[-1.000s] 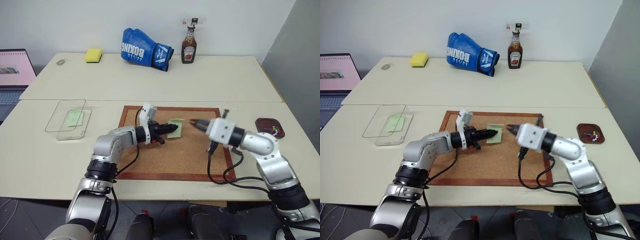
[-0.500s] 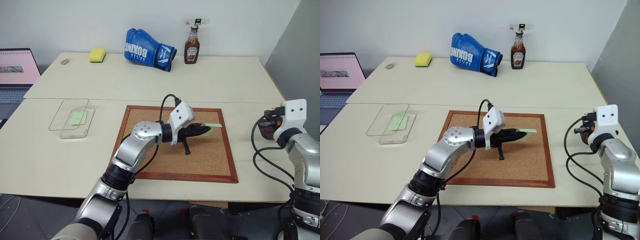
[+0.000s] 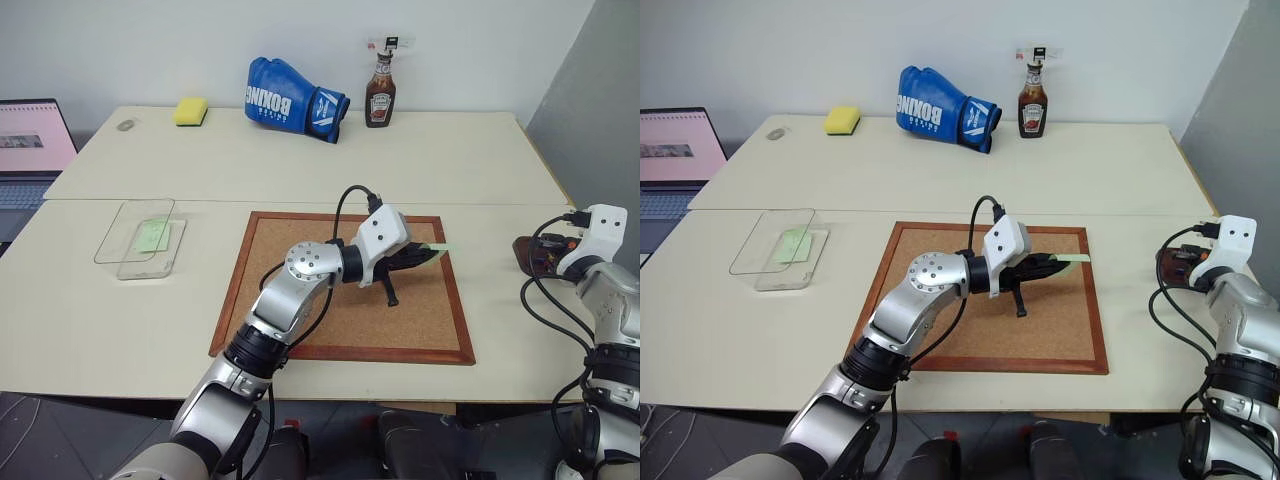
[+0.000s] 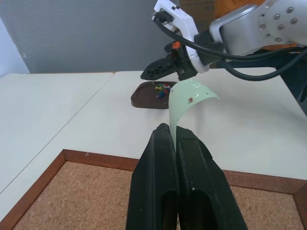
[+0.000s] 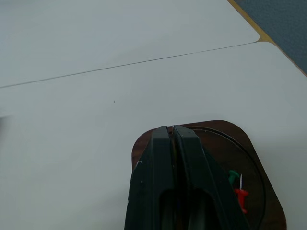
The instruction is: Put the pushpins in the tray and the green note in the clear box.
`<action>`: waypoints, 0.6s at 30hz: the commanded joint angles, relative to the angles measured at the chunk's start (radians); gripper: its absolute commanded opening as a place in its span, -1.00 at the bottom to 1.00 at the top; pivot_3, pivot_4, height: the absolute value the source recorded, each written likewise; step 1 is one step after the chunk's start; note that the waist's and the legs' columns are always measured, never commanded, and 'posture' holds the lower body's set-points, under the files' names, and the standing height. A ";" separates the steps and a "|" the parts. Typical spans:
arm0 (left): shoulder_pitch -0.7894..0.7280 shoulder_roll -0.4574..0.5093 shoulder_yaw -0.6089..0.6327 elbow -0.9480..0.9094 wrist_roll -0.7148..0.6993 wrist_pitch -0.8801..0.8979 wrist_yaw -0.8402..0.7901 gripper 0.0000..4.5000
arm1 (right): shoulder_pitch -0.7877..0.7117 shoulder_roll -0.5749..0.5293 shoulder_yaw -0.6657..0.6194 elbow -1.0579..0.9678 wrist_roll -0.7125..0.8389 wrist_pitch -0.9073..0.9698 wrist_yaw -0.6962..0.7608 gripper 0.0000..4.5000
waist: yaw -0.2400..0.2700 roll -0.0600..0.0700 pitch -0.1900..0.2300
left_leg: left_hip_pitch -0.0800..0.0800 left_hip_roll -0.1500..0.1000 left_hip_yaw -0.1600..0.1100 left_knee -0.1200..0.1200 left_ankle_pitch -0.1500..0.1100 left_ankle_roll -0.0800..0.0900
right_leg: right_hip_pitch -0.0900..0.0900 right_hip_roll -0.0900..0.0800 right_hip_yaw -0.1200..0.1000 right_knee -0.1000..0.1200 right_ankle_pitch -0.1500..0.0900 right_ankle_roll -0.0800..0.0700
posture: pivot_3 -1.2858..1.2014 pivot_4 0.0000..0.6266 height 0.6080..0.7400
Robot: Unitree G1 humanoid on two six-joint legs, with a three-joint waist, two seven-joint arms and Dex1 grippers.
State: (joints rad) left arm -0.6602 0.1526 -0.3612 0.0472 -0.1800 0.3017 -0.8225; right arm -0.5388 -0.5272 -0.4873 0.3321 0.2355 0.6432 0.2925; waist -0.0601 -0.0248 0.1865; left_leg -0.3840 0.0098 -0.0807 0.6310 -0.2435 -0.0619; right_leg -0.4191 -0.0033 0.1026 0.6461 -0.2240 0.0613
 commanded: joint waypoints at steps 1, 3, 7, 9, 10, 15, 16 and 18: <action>0.000 0.001 -0.004 -0.046 0.002 0.004 -0.004 -0.99 | -0.034 -0.020 0.000 0.060 0.000 -0.074 -0.017 -1.00 | 0.001 0.000 0.000 | 0.000 0.000 0.000 0.000 0.000 0.000 | 0.000 0.000 0.000 0.000 0.000 0.000 | 0.03 -0.52 1.00; 0.004 0.006 -0.001 -0.055 0.001 0.011 -0.003 -0.99 | -0.046 -0.023 0.005 0.095 0.001 -0.098 -0.023 -1.00 | 0.001 0.000 0.000 | 0.000 0.000 0.000 0.000 0.000 0.000 | 0.000 0.000 0.000 0.000 0.000 0.000 | 0.03 -0.52 1.00; 0.008 0.014 0.003 -0.063 0.005 0.018 0.001 -1.00 | -0.063 -0.030 0.011 0.152 0.000 -0.138 -0.038 -0.89 | -0.001 0.000 0.000 | 0.000 0.000 0.000 0.000 0.000 0.000 | 0.000 0.000 0.000 0.000 0.000 0.000 | 0.03 -0.52 1.00; 0.011 0.017 0.003 -0.068 0.005 0.021 0.002 -1.00 | -0.070 -0.032 0.013 0.171 0.002 -0.154 -0.044 -0.76 | -0.001 0.000 0.000 | 0.000 0.000 0.000 0.000 0.000 0.000 | 0.000 0.000 0.000 0.000 0.000 0.000 | 0.03 -0.52 1.00; 0.012 0.018 0.003 -0.069 0.005 0.022 0.002 -1.00 | -0.073 -0.033 0.016 0.179 0.002 -0.160 -0.045 -0.70 | 0.000 0.000 0.000 | 0.000 0.000 0.000 0.000 0.000 0.000 | 0.000 0.000 0.000 0.000 0.000 0.000 | 0.03 -0.52 1.00; 0.009 0.024 0.004 -0.068 0.006 0.022 0.000 -1.00 | -0.085 -0.037 0.020 0.202 0.006 -0.183 -0.046 -0.11 | -0.001 0.000 0.000 | 0.000 0.000 0.000 0.000 0.000 0.000 | 0.000 0.000 0.001 0.000 0.000 0.000 | 0.03 -0.52 1.00; 0.008 0.025 0.005 -0.067 0.007 0.021 0.000 -1.00 | -0.084 -0.039 0.022 0.203 0.003 -0.190 -0.047 -0.03 | -0.001 0.000 0.000 | 0.000 0.000 0.000 0.000 0.000 0.000 | 0.000 0.000 0.000 0.000 0.000 0.000 | 0.03 -0.52 1.00; 0.006 0.027 0.006 -0.060 0.011 0.017 0.000 -1.00 | -0.085 -0.044 0.028 0.208 -0.004 -0.204 -0.047 0.18 | -0.001 0.000 0.000 | 0.000 0.000 0.000 0.000 0.000 0.000 | 0.000 0.000 0.000 0.000 0.000 0.000 | 0.03 -0.52 1.00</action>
State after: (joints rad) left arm -0.6410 0.1784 -0.3622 0.0142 -0.1751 0.3302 -0.8196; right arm -0.6045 -0.5418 -0.4596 0.5527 0.2312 0.4738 0.2508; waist -0.0612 -0.0244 0.1864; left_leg -0.3839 0.0097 -0.0804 0.6310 -0.2435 -0.0619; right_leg -0.4191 -0.0032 0.1030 0.6460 -0.2239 0.0615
